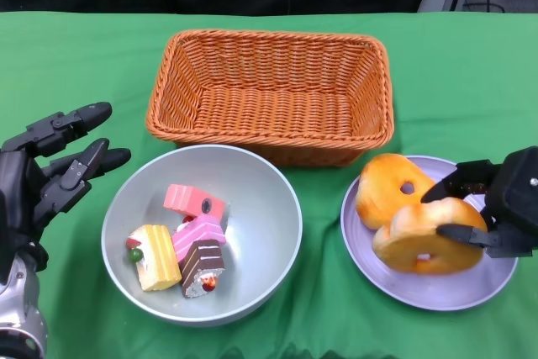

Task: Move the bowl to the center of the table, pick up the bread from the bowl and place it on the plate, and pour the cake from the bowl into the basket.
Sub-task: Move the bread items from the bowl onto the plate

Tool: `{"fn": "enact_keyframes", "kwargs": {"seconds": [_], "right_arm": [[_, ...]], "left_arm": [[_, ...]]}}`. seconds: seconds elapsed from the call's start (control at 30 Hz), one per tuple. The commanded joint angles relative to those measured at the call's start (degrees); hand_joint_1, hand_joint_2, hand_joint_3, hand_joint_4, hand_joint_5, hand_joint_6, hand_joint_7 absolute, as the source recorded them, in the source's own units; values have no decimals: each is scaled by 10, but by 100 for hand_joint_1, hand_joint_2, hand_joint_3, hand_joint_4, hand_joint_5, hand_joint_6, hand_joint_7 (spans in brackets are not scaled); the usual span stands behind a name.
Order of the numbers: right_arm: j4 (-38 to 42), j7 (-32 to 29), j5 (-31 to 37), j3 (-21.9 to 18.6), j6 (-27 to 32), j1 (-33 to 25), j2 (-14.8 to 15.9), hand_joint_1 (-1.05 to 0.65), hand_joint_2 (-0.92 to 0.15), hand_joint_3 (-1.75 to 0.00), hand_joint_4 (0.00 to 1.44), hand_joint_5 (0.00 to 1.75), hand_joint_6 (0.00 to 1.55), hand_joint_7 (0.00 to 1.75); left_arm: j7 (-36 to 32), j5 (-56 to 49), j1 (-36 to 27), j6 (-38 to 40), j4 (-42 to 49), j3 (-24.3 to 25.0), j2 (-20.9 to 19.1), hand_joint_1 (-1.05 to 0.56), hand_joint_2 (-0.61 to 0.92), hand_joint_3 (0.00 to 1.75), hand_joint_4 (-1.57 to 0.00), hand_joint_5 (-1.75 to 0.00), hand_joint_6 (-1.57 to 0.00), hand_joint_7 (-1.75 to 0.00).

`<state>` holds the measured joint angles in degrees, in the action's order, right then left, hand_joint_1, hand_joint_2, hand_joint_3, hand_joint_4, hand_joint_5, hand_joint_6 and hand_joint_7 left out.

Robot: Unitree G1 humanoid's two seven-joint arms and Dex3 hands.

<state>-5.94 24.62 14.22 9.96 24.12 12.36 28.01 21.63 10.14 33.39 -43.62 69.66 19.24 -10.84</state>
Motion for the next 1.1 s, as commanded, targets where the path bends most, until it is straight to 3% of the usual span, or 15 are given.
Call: {"fn": "enact_keyframes", "kwargs": {"seconds": [0.03, 0.13, 0.23, 0.53, 0.97, 1.1], "right_arm": [[-24, -15, 43, 16, 1, -3, 15, -14, -92, -31, 67, 32, 69, 6], [-31, -33, 67, 17, -19, -11, 10, -18, -92, -28, 61, 16, 63, 1], [-28, -51, 80, 16, -52, -20, 8, -19, -92, -25, 61, 12, 63, 0], [-42, -57, 118, 20, -50, -29, 3, -23, -92, -22, 52, 4, 59, 0], [-26, -84, 122, 19, -88, -36, -7, -23, -92, -15, 54, 4, 60, 1], [16, -141, 128, 20, -169, -42, -10, -21, -92, -8, 55, 3, 59, 0]], "left_arm": [[0, 2, 0, -5, 3, 3, -15, -44, 92, 27, -111, -1, -94, 0], [6, 6, 1, -4, 4, 5, -14, -43, 92, 26, -111, -1, -94, 0], [1, 4, 0, -4, 4, 4, -14, -44, 92, 26, -111, -1, -94, 0], [6, 7, 0, -4, 2, 6, -12, -43, 92, 25, -111, -1, -94, 0], [13, 12, -1, -2, 2, 8, -13, -43, 92, 24, -112, -1, -95, 0], [9, 9, -1, -4, 3, 7, -12, -44, 92, 24, -111, -1, -95, 0]]}}
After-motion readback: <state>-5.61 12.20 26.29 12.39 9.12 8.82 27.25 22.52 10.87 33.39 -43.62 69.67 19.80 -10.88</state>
